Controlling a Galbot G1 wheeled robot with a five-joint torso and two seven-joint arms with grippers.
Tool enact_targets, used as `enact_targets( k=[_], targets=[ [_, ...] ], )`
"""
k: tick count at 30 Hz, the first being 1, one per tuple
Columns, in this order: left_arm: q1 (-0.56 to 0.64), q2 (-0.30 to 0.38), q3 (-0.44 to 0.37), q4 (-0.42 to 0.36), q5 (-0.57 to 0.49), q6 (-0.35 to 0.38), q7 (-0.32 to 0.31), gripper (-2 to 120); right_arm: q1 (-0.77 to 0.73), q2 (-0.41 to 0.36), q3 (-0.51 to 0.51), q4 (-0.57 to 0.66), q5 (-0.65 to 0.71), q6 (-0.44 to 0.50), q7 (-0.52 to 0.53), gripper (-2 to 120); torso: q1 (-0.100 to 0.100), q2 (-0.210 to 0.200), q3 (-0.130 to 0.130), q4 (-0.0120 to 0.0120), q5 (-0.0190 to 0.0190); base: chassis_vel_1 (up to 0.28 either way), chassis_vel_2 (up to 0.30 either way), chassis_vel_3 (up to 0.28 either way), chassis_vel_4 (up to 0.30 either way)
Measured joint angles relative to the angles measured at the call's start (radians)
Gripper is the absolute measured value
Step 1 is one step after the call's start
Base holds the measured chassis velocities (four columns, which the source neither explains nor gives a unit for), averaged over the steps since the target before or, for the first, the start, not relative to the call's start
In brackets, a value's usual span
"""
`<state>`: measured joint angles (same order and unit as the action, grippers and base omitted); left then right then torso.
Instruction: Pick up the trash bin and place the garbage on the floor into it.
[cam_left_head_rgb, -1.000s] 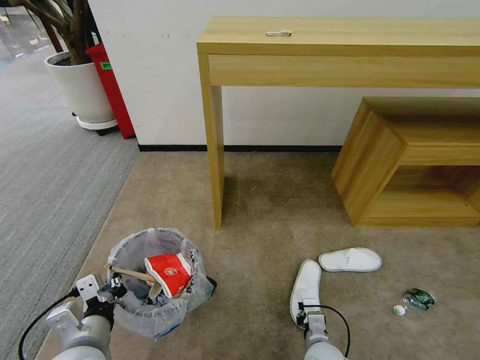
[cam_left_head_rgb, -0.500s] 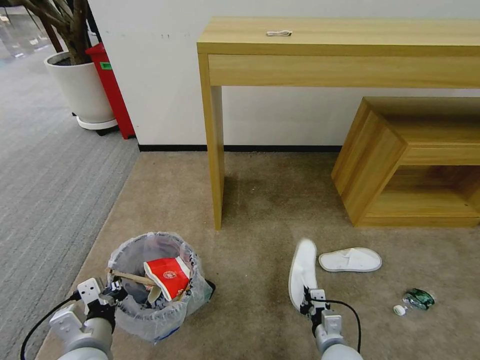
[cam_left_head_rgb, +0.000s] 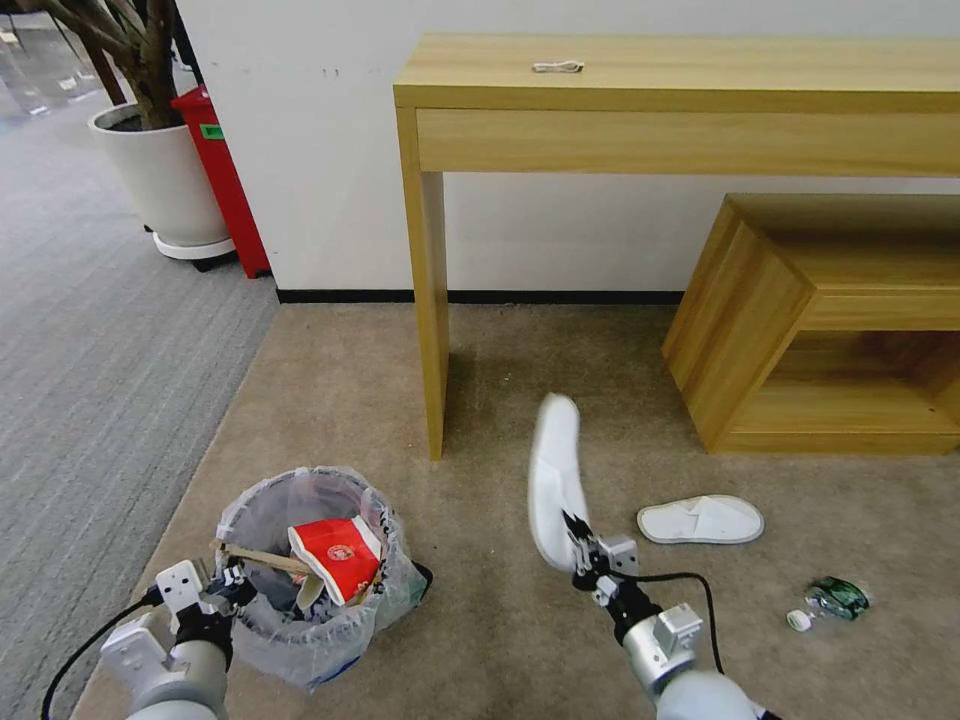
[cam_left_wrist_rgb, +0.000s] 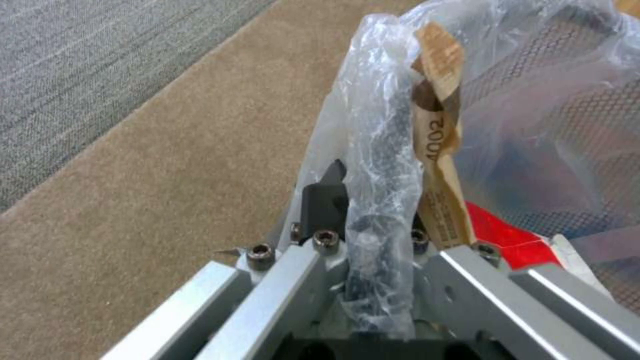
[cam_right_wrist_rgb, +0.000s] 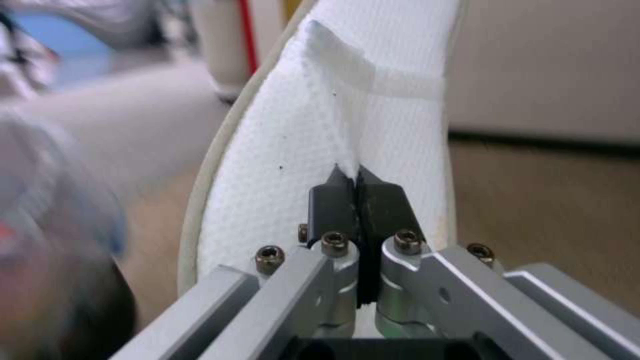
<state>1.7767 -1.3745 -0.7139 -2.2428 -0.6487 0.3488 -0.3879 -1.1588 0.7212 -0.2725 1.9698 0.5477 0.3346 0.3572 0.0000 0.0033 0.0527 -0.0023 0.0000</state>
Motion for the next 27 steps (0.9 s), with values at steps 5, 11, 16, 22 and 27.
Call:
enact_targets(
  k=[5, 11, 16, 22, 27],
  targets=[
    [0.015, 0.002, 0.000, -0.031, -0.011, 0.014, -0.004, 1, 0.167, -0.026, -0.081, 0.038, 0.036, 0.067, -0.102, 0, 0.000, 0.000, 0.000, 0.0000, 0.0001, 0.000, 0.000, 0.000, 0.000],
    [0.018, 0.002, 0.001, -0.042, -0.013, 0.019, -0.007, 1, 0.298, -0.020, -0.179, 0.060, 0.114, 0.126, -0.190, 0, 0.000, 0.000, 0.000, -0.0001, -0.0003, 0.000, 0.000, 0.000, 0.000],
    [0.018, 0.003, 0.000, -0.044, -0.014, 0.020, -0.009, 1, 0.404, 0.005, -0.264, 0.059, 0.171, 0.179, -0.250, 0, 0.000, 0.000, 0.000, 0.0000, -0.0002, 0.000, 0.000, 0.000, 0.000],
    [0.014, -0.007, 0.006, -0.045, -0.014, 0.023, -0.010, 1, 0.495, 0.037, -0.363, 0.049, 0.209, 0.207, -0.288, 0, 0.000, 0.000, 0.000, 0.0000, -0.0002, 0.000, 0.000, 0.000, 0.000],
    [0.015, -0.008, 0.007, -0.049, -0.015, 0.023, -0.010, 1, 0.540, 0.050, -0.422, 0.022, 0.210, 0.213, -0.303, 0, 0.000, 0.000, 0.000, 0.0000, -0.0001, 0.000, 0.000, 0.000, 0.000]
  ],
)
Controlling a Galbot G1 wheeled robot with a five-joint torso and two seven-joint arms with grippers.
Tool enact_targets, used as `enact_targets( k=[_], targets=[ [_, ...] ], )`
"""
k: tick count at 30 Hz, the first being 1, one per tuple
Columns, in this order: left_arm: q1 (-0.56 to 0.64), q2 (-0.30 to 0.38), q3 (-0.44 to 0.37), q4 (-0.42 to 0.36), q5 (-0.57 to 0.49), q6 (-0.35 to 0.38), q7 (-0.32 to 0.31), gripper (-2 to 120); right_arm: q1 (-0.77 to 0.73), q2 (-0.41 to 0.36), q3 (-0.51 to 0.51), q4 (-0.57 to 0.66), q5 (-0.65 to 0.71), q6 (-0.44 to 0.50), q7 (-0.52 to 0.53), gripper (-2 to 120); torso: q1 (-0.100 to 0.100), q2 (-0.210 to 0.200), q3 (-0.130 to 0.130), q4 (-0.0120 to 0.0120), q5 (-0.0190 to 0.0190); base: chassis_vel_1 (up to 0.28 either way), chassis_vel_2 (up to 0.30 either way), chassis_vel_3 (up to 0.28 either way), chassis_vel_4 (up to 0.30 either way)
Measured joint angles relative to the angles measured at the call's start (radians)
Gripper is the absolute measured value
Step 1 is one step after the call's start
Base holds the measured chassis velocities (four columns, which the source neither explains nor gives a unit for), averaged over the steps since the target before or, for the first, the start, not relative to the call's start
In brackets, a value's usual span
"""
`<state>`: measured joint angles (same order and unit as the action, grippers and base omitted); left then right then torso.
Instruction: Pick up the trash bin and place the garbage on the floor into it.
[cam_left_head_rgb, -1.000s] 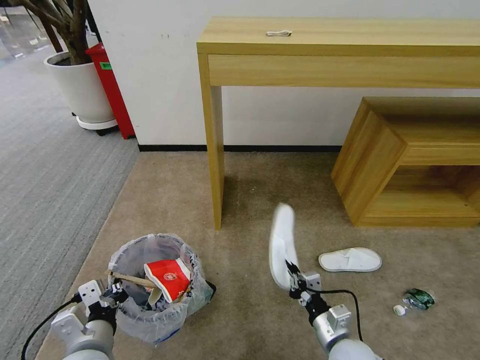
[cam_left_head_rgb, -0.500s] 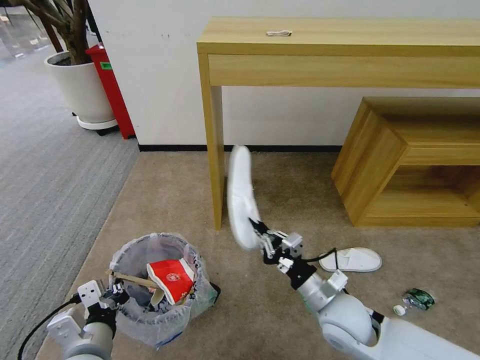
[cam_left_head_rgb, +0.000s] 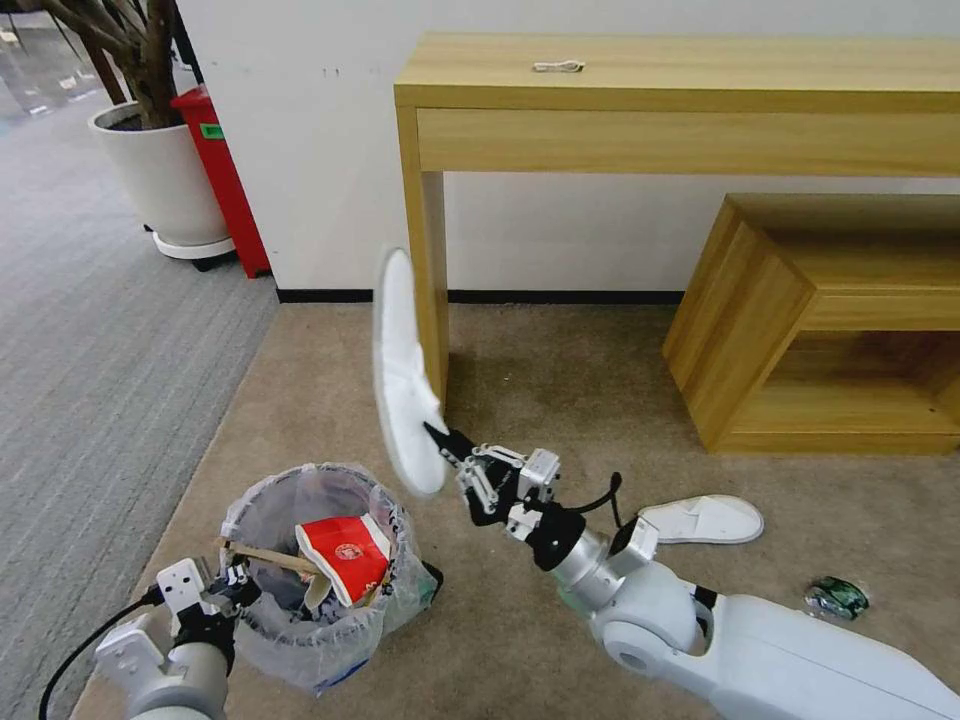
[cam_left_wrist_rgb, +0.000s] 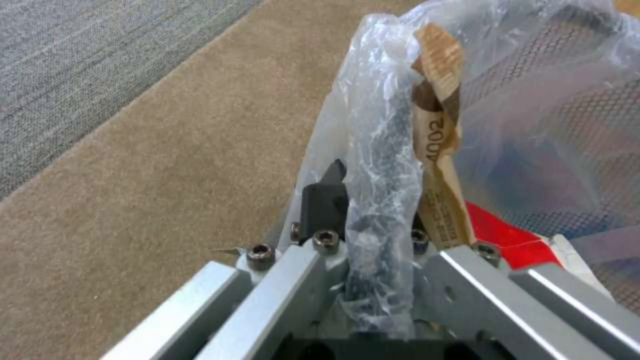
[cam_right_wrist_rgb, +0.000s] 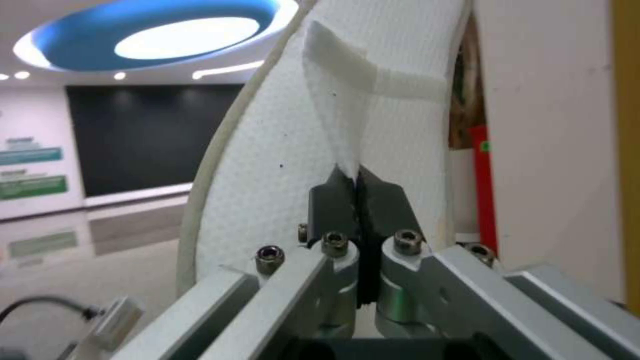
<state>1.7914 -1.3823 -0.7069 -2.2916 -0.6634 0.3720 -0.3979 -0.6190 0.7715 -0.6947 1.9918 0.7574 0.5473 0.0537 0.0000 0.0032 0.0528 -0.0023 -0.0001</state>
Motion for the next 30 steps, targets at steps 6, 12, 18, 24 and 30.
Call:
enact_targets(
  k=[6, 12, 18, 24, 30],
  targets=[
    [-0.003, 0.002, -0.005, -0.007, -0.011, 0.001, -0.003, 1, 0.066, 0.032, -0.110, -0.047, -0.041, 0.014, -0.012, 0, 0.000, 0.000, 0.000, 0.0000, -0.0001, 0.000, 0.000, 0.000, 0.000],
    [-0.006, 0.000, -0.007, -0.020, -0.021, 0.006, -0.008, 1, 0.096, 0.056, -0.180, -0.087, -0.051, 0.018, -0.020, 0, 0.000, 0.000, 0.000, 0.0000, -0.0001, 0.000, 0.000, 0.000, 0.000],
    [0.005, -0.002, -0.004, -0.043, -0.025, 0.011, -0.010, 1, 0.114, 0.093, -0.247, -0.147, -0.070, 0.027, -0.027, 0, 0.000, 0.000, 0.000, 0.0000, 0.0001, 0.000, 0.000, 0.000, 0.000],
    [0.025, -0.005, -0.002, -0.068, -0.023, 0.011, -0.010, 1, 0.117, 0.129, -0.294, -0.189, -0.083, 0.033, -0.025, 0, 0.000, 0.000, 0.000, 0.0000, 0.0000, 0.000, 0.000, 0.000, 0.000],
    [0.038, -0.004, -0.001, -0.083, -0.022, 0.012, -0.010, 1, 0.124, 0.150, -0.316, -0.224, -0.092, 0.035, -0.021, 0, 0.000, 0.000, 0.000, 0.0000, 0.0000, 0.000, 0.000, 0.000, 0.000]
  ],
)
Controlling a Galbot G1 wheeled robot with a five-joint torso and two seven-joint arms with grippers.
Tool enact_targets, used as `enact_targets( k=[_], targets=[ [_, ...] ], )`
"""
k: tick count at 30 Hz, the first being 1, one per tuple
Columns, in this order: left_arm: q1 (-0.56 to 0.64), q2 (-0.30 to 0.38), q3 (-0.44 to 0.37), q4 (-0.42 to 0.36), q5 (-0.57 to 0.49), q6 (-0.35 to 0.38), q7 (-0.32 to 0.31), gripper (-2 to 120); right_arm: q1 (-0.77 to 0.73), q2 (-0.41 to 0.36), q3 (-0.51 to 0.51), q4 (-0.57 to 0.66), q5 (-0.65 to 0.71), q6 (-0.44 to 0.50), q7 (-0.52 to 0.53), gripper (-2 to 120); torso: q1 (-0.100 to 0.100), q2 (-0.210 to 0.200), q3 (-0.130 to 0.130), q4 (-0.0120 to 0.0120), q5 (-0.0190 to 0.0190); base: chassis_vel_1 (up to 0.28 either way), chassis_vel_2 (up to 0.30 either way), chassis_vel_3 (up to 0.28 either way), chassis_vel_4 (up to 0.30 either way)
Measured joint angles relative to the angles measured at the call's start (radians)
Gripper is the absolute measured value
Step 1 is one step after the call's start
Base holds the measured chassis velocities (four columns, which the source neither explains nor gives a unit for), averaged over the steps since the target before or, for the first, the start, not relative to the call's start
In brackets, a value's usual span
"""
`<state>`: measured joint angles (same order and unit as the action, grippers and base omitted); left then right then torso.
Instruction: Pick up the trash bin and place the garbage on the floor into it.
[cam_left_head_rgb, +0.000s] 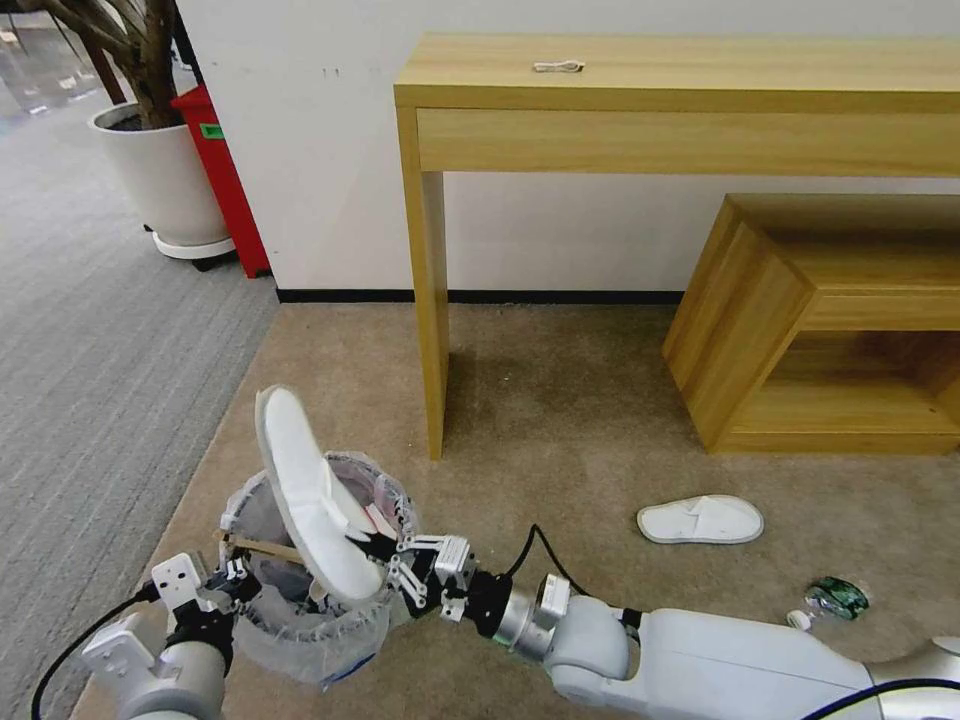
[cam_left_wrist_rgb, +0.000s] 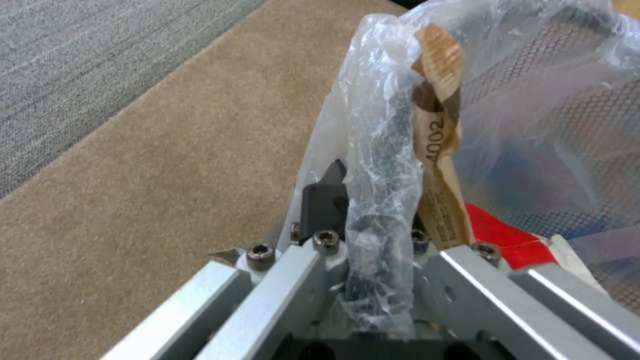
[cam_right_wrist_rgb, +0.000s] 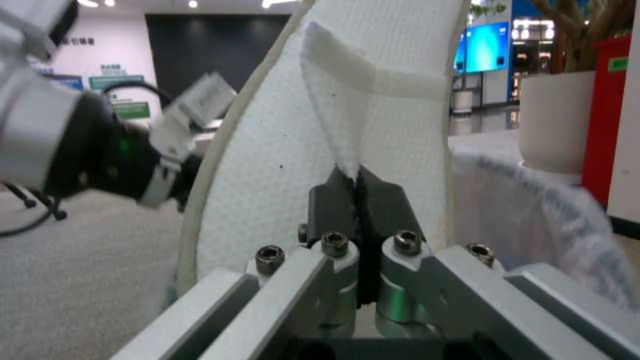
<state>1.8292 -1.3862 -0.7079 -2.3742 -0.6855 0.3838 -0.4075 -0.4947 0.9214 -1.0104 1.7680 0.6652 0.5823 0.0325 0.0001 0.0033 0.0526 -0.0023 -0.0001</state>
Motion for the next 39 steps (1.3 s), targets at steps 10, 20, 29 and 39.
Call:
enact_targets(
  k=[10, 20, 29, 39],
  targets=[
    [0.017, 0.000, 0.015, -0.012, 0.012, 0.001, 0.007, 1, 0.004, 0.040, 0.004, -0.081, -0.036, 0.011, 0.013, 0, 0.000, 0.000, 0.000, 0.0000, 0.0000, 0.000, 0.000, 0.000, 0.000],
    [0.014, 0.003, 0.020, -0.016, 0.010, 0.003, 0.007, 1, 0.014, 0.050, -0.003, -0.116, -0.072, 0.002, 0.022, 0, 0.000, 0.000, 0.000, -0.0001, 0.0000, 0.000, 0.000, 0.000, 0.000],
    [0.015, 0.004, 0.022, -0.016, 0.009, 0.003, 0.007, 1, 0.008, 0.055, -0.004, -0.135, -0.090, 0.003, 0.021, 22, 0.000, 0.000, 0.000, 0.0000, 0.0001, 0.000, 0.000, 0.000, 0.000],
    [0.008, 0.001, 0.029, -0.008, 0.007, 0.003, 0.009, 1, -0.001, 0.046, 0.030, -0.120, -0.089, 0.002, 0.020, 55, 0.000, 0.000, 0.000, 0.0000, 0.0001, 0.000, 0.000, 0.000, 0.000]
  ],
)
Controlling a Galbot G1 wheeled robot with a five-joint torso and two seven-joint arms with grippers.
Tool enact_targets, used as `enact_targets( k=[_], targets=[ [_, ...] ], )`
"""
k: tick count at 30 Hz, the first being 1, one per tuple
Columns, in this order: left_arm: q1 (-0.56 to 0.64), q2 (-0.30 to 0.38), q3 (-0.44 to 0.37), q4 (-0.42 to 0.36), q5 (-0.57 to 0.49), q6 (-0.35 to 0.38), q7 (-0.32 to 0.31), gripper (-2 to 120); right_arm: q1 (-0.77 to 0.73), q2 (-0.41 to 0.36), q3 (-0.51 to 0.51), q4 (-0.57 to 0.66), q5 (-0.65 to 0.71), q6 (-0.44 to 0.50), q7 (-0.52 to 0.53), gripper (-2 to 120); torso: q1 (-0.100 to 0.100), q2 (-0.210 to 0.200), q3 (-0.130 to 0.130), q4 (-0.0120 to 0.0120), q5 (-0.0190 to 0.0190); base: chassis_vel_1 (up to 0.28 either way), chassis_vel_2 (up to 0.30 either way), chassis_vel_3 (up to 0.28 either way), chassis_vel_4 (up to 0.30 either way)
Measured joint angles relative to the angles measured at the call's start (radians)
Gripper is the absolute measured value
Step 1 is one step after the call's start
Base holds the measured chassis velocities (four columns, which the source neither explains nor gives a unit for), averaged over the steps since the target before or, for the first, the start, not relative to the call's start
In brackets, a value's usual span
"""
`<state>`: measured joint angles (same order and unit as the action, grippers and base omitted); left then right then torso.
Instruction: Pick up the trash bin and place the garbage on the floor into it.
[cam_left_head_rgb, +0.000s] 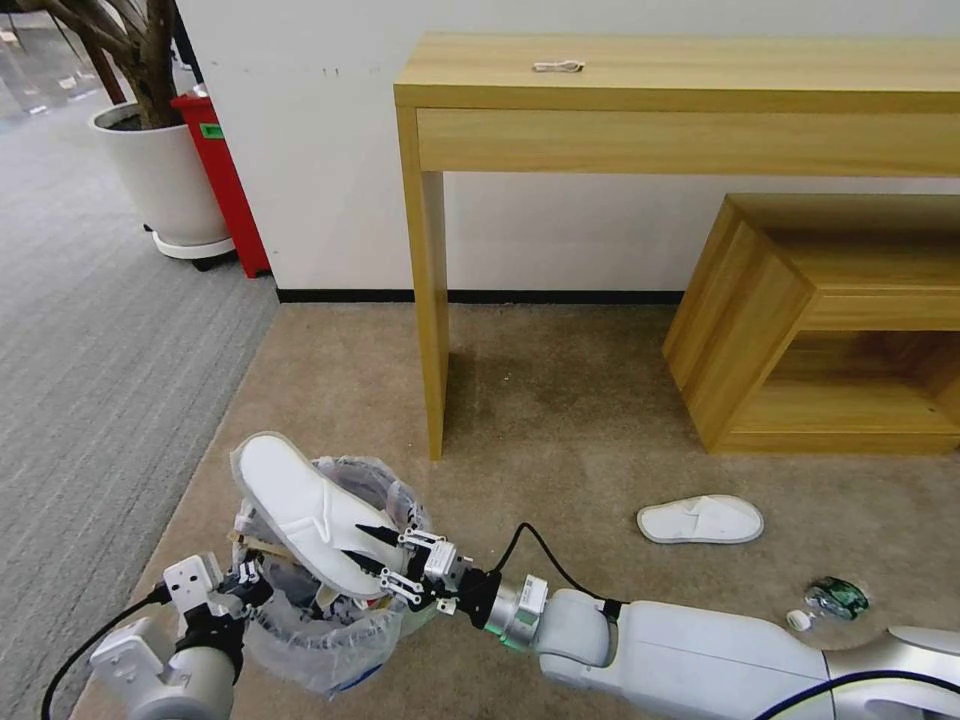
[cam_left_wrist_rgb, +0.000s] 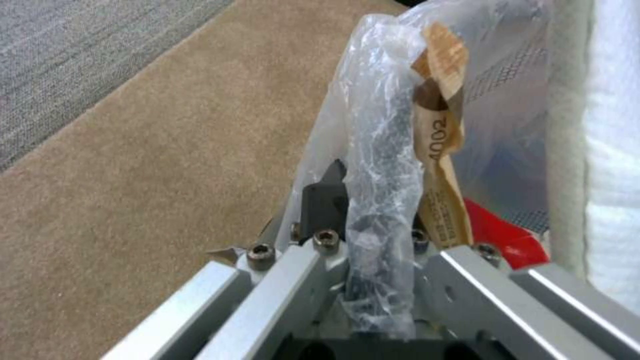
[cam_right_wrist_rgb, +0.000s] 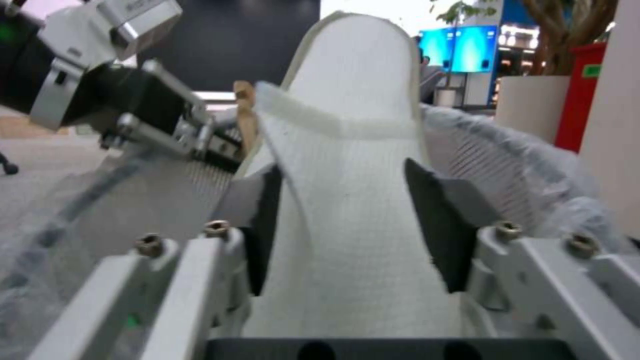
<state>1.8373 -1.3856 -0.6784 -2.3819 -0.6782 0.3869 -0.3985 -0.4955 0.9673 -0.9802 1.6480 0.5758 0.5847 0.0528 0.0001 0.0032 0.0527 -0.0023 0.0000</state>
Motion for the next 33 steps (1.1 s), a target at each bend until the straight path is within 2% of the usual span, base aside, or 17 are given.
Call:
enact_targets(
  k=[6, 8, 10, 14, 23, 27, 33],
  targets=[
    [0.001, 0.000, 0.000, 0.008, -0.002, 0.000, 0.000, 1, -0.026, -0.007, 0.059, 0.037, 0.006, -0.010, 0.013, 79, 0.000, 0.000, 0.000, 0.0000, 0.0000, 0.000, 0.000, 0.000, 0.000],
    [0.002, 0.000, -0.001, 0.008, -0.002, -0.001, 0.000, 1, -0.029, -0.007, 0.066, 0.041, 0.007, -0.012, 0.015, 80, 0.000, 0.000, 0.000, 0.0000, 0.0000, 0.000, 0.000, 0.000, 0.000],
    [0.004, 0.001, -0.001, 0.012, -0.001, -0.003, 0.000, 1, -0.050, -0.014, 0.118, 0.072, 0.022, -0.022, 0.025, 95, 0.000, 0.000, 0.000, 0.0000, 0.0000, 0.000, 0.000, 0.000, 0.000],
    [0.004, 0.000, -0.001, 0.013, 0.001, -0.003, 0.000, 1, -0.064, -0.027, 0.139, 0.084, 0.020, -0.023, 0.024, 100, 0.000, 0.000, 0.000, 0.0000, 0.0001, 0.000, 0.000, 0.000, 0.000],
    [0.011, -0.007, 0.001, 0.006, 0.001, -0.003, 0.000, 1, -0.097, -0.047, 0.187, 0.096, 0.007, -0.023, 0.024, 100, 0.000, 0.000, 0.000, 0.0000, 0.0000, 0.000, 0.000, 0.000, 0.000],
    [0.014, -0.001, -0.004, 0.006, -0.003, -0.001, -0.001, 1, -0.117, -0.060, 0.246, 0.113, 0.014, -0.034, 0.044, 100, 0.000, 0.000, 0.000, 0.0001, 0.0001, 0.000, 0.000, 0.000, 0.000],
    [0.010, 0.006, -0.008, 0.022, -0.003, -0.001, -0.001, 1, -0.183, -0.116, 0.375, 0.162, 0.088, -0.105, 0.125, 100, 0.000, 0.000, 0.000, 0.0001, -0.0002, 0.000, 0.000, 0.000, 0.000]
  ],
)
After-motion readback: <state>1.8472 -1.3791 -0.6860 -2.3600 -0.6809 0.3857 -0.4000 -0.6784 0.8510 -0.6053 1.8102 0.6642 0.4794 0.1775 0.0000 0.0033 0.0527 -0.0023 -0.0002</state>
